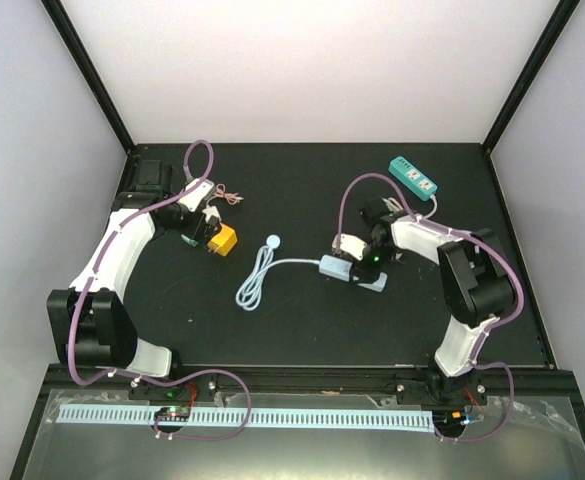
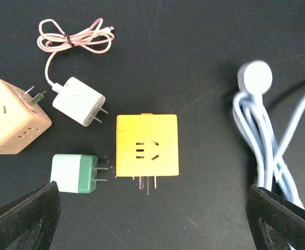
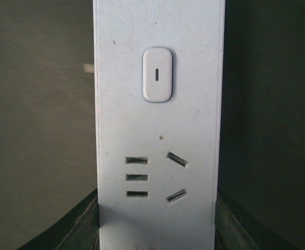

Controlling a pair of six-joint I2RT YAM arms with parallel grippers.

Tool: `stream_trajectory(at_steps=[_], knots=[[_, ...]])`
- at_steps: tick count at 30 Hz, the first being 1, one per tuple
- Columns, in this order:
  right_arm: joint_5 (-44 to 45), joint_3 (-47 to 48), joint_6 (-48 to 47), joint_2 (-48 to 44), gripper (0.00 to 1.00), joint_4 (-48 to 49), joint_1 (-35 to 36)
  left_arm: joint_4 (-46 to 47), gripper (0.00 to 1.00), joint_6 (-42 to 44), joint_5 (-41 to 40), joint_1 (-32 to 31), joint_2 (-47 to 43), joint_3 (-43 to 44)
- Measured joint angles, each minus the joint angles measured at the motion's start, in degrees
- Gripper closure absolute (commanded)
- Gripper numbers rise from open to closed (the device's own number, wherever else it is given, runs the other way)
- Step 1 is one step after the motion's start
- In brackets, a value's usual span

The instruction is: Pull the plug off the socket

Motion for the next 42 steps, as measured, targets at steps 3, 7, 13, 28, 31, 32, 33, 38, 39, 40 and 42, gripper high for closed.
stream_trajectory(at_steps=[3, 7, 13, 28, 31, 32, 33, 38, 39, 40, 42], knots=[[0.28, 4.11, 1.62, 2.99, 0.91, -1.99, -4.2, -0.07, 0.01, 0.0, 0.02, 0.02, 0.02, 0.17], [0.61, 8.0, 3.41, 5.86, 0.9, -3.04, -10.6, -0.04, 0.01, 0.0, 0.02, 0.02, 0.02, 0.39], [0.55, 8.96, 4.28, 6.47, 0.88, -4.46, -19.26, -0.02, 0.01, -0.04, 0.11, 0.26, 0.02, 0.39], [3.32, 1.64, 5.11, 0.85, 0.29, -4.07, -24.65, 0.24, 0.01, -0.9, 2.05, 1.01, 0.0, 0.39], [3.93, 0.94, 5.42, -0.59, 0.18, -6.84, -24.94, 0.24, 0.01, -1.18, 3.08, 1.49, -0.07, 0.39], [4.04, 0.92, 5.6, -0.94, 0.15, -7.76, -24.98, 0.24, 0.01, -1.18, 3.34, 1.66, -0.11, 0.39], [4.09, 0.94, 5.57, -1.42, 0.13, -8.61, -24.98, 0.15, 0.01, -1.16, 3.91, 1.99, -0.35, 0.39], [3.28, 3.23, 5.44, -5.01, 0.01, -13.57, -24.96, -1.18, 0.01, -1.14, 8.24, 5.57, -1.57, 1.66], [2.95, 4.26, 5.4, -5.88, 0.0, -14.49, -24.98, -1.62, 0.01, -1.14, 9.14, 6.45, -1.6, 2.23], [2.54, 5.46, 5.35, -6.56, 0.0, -15.47, -25.0, -2.4, 0.01, -1.07, 10.49, 7.69, -1.6, 3.3], [1.2, 8.83, 5.03, -7.93, 0.0, -17.42, -25.27, -4.02, 0.01, -0.7, 12.57, 9.88, -1.6, 5.38]])
